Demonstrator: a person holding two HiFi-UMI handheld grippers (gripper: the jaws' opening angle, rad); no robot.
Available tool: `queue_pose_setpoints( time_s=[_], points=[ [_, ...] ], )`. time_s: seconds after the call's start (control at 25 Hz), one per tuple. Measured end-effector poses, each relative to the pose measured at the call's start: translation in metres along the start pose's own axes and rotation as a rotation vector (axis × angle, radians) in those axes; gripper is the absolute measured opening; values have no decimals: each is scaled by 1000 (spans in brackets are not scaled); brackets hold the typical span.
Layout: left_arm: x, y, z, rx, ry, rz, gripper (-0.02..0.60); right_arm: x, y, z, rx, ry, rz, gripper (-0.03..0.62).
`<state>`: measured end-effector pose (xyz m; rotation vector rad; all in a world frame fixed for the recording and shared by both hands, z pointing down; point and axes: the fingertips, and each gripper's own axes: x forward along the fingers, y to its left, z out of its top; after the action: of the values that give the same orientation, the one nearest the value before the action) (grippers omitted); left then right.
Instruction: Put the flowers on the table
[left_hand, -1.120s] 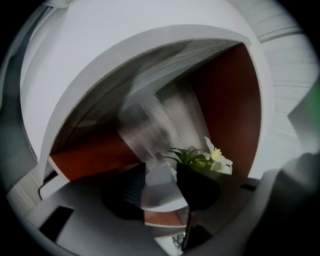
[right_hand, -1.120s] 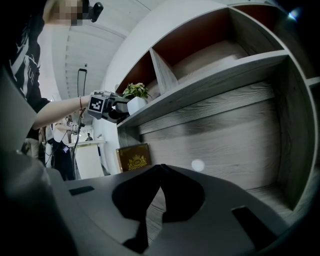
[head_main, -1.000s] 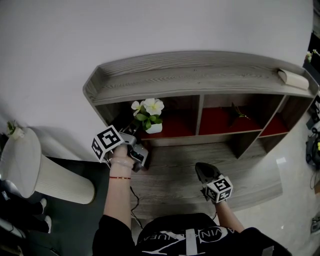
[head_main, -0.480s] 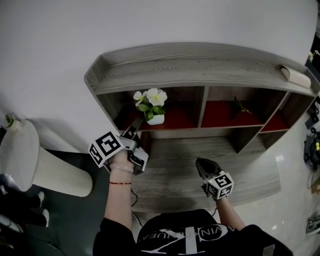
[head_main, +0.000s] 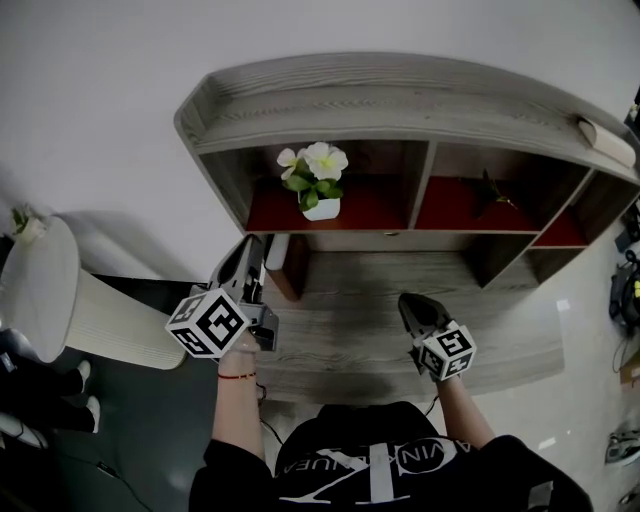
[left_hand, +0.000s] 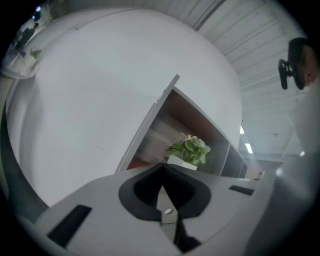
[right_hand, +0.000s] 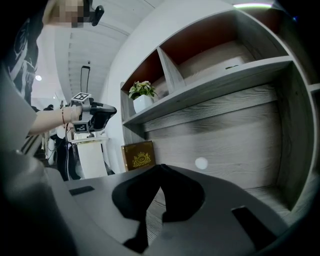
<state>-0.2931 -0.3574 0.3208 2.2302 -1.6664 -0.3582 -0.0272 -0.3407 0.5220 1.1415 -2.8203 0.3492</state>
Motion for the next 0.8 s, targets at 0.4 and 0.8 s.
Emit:
queue_pose_setpoints(
  time_s=[0.4, 0.8],
  points=[
    [-40, 6, -35, 200, -70, -28, 5, -6, 0, 6, -7, -21, -2, 11],
    [-67, 42, -85, 231, -55, 92, 5, -6, 9, -1, -13, -4, 15, 11]
  ],
)
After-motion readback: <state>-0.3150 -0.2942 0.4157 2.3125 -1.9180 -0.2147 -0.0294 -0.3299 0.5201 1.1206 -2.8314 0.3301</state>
